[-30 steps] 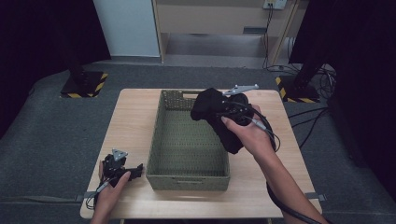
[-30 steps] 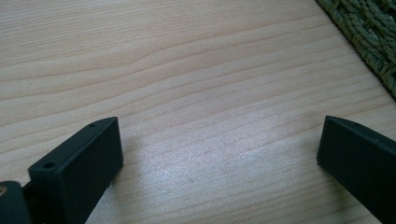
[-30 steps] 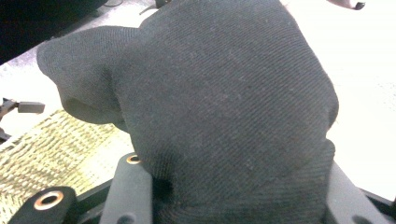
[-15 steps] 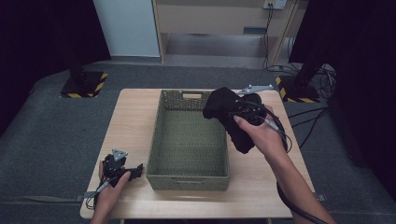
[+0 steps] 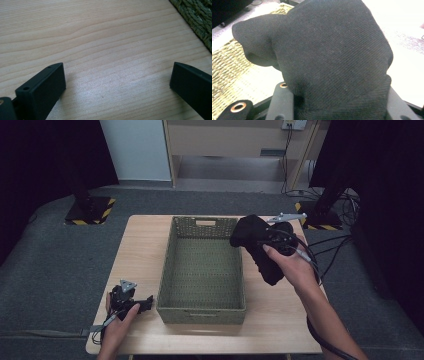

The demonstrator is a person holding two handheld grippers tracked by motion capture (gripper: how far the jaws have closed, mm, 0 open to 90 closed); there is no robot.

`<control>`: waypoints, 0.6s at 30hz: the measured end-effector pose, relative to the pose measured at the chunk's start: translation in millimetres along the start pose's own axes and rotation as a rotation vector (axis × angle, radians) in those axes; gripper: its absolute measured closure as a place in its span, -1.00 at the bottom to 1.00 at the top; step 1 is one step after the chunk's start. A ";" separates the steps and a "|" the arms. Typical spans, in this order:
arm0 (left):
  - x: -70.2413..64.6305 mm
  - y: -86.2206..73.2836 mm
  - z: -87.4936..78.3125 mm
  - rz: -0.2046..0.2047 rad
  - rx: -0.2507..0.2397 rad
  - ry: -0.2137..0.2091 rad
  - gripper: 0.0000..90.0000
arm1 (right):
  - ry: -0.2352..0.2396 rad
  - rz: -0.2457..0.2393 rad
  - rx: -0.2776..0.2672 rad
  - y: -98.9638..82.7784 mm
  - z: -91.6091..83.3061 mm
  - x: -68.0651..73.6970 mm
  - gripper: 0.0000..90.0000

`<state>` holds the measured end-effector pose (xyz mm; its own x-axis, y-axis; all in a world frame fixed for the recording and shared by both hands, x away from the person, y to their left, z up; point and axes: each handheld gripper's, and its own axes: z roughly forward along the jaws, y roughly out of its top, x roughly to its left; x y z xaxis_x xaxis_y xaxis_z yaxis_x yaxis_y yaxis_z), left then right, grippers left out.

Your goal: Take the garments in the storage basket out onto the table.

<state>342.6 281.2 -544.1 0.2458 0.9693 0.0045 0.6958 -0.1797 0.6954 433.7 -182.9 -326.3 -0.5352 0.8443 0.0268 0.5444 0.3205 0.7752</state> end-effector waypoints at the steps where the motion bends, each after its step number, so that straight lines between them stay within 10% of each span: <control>1: 0.0 0.0 0.0 0.000 0.000 0.000 -1.00 | -0.004 0.004 0.000 -0.6 -0.4 -2.3 0.26; 18: 0.0 0.0 0.0 0.000 0.000 0.000 -1.00 | -0.055 0.047 0.010 -15.2 -3.6 -38.0 0.26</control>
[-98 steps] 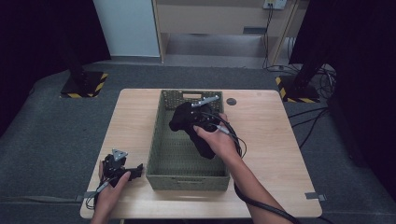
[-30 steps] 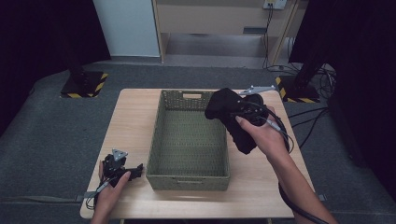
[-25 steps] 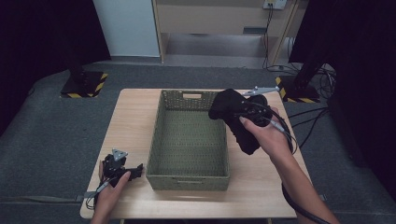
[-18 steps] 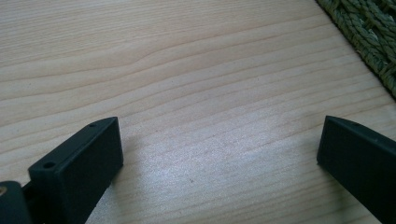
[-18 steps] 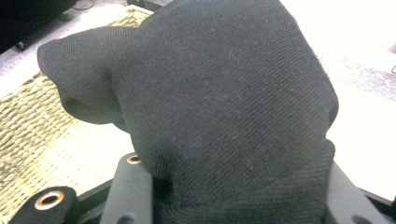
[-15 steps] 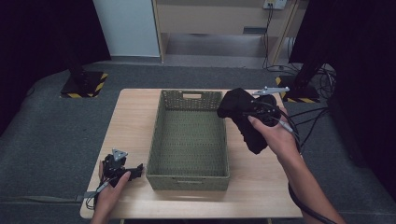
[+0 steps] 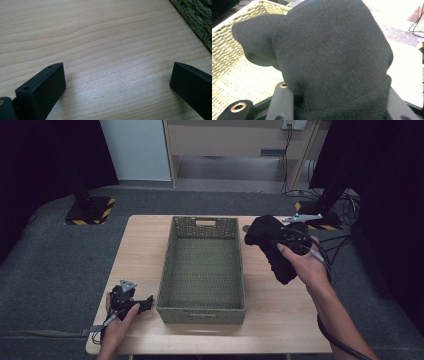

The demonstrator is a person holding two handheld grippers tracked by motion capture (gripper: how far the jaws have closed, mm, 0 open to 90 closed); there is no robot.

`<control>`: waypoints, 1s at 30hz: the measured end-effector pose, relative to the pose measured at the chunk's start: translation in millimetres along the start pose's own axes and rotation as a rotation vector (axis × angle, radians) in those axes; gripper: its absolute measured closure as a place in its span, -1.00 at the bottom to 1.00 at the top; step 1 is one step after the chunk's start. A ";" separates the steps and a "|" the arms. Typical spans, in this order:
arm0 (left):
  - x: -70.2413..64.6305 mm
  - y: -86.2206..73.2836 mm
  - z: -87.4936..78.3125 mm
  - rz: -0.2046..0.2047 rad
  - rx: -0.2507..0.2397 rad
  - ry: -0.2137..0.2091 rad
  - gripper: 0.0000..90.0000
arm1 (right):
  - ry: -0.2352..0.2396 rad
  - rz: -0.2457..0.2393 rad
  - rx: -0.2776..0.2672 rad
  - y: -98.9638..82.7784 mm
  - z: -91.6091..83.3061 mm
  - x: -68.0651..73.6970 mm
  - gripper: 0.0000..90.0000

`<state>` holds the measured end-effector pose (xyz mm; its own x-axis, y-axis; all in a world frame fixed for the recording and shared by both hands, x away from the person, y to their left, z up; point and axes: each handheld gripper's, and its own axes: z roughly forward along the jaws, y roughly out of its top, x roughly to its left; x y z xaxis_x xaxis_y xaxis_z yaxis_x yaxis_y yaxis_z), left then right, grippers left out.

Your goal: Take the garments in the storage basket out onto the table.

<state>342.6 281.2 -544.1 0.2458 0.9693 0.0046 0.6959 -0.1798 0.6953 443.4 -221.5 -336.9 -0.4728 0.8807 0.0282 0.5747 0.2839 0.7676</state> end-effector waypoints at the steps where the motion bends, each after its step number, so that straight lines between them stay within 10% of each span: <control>1: 0.0 0.0 0.0 0.000 0.000 0.000 -1.00 | -0.002 0.003 0.000 -1.1 0.3 -2.0 0.26; 30: -0.1 0.0 0.0 -0.001 -0.001 0.000 -1.00 | -0.051 0.072 0.088 -51.9 60.6 -42.2 0.25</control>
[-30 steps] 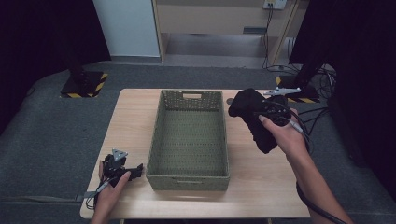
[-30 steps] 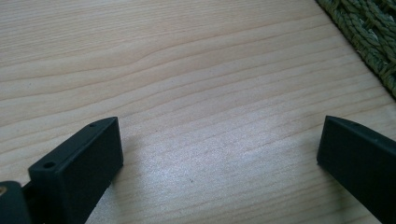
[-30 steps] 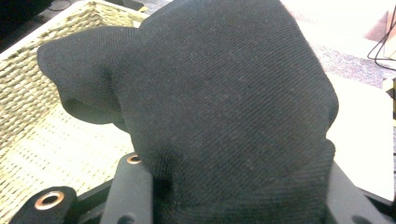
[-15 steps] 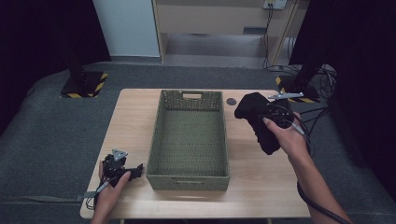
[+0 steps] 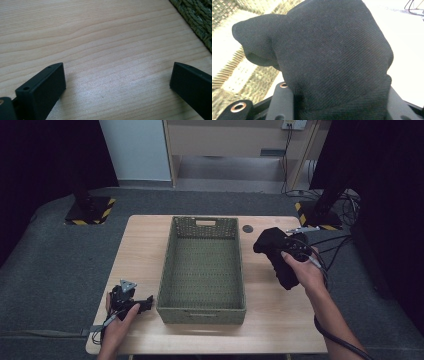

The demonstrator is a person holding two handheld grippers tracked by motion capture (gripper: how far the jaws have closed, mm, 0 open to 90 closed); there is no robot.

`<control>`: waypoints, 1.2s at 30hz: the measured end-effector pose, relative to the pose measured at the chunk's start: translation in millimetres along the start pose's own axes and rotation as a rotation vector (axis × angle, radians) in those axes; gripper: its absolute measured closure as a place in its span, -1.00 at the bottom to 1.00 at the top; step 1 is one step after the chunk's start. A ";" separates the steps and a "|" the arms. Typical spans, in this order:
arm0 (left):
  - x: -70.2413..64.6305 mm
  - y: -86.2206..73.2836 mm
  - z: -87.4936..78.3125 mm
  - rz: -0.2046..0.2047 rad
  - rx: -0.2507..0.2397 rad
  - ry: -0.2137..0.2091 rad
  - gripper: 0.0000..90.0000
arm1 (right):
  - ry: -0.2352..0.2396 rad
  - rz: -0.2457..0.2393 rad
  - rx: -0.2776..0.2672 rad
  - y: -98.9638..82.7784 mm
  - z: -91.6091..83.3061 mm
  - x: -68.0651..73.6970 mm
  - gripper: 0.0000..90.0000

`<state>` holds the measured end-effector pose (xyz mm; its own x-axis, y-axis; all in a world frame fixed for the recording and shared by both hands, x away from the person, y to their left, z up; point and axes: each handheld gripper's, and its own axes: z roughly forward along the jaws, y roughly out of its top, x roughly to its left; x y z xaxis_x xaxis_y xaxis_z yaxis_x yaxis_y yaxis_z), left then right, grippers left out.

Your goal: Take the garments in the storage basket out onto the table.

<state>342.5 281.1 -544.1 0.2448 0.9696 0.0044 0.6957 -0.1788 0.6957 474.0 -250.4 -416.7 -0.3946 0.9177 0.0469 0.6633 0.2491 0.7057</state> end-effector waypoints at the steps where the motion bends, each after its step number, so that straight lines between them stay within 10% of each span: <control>1: 0.0 0.0 0.0 0.000 0.000 0.000 -1.00 | -0.002 0.001 0.005 -3.2 4.1 -0.5 0.25; 36: 0.0 0.0 0.0 0.000 0.000 0.000 -1.00 | -0.028 0.045 0.054 -30.6 44.3 -11.0 0.25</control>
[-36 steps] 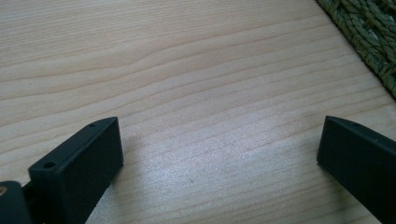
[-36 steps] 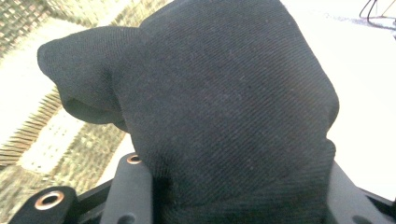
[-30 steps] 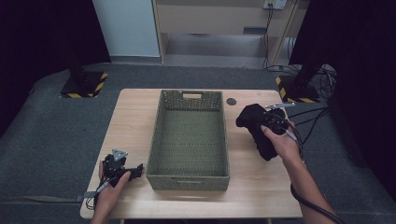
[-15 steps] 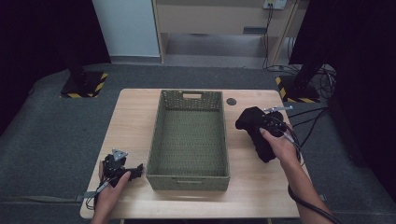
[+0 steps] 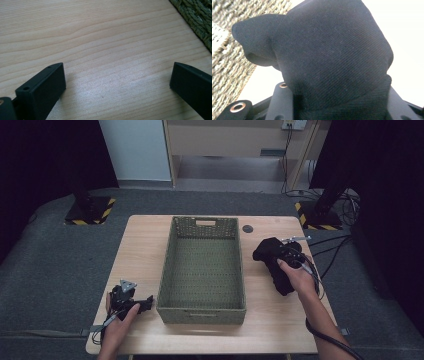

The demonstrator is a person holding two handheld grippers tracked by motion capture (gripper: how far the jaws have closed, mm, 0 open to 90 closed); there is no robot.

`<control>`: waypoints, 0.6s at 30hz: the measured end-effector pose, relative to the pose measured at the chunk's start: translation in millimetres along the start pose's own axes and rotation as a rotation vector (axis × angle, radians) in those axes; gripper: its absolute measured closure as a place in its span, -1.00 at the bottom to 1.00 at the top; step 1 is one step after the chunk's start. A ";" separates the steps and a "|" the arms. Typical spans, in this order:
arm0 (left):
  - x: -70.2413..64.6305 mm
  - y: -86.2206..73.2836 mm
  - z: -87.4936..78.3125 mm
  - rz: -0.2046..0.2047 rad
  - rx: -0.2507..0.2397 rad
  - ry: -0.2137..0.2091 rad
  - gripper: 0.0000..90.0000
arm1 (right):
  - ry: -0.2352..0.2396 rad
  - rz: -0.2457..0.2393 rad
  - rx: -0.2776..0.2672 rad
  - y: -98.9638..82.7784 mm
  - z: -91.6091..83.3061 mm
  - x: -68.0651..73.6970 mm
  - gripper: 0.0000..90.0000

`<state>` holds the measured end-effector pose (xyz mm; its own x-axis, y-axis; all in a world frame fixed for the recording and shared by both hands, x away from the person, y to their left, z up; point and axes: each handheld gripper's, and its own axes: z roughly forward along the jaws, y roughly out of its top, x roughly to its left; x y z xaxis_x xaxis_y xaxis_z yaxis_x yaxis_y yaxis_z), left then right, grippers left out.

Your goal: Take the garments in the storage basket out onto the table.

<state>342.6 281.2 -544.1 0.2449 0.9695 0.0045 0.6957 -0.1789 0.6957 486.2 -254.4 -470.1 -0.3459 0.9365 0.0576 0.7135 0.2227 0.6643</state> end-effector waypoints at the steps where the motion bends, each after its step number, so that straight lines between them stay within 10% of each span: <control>1: 0.0 0.0 0.0 0.000 0.000 0.000 -1.00 | 0.000 0.003 0.004 -1.0 1.5 0.1 0.24; 18: 0.0 0.0 0.0 0.000 0.000 0.000 -1.00 | -0.012 0.020 0.012 -11.7 15.9 -3.8 0.24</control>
<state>342.6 281.1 -544.1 0.2446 0.9696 0.0045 0.6956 -0.1787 0.6958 488.9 -256.2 -490.0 -0.3241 0.9440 0.0621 0.7276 0.2069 0.6540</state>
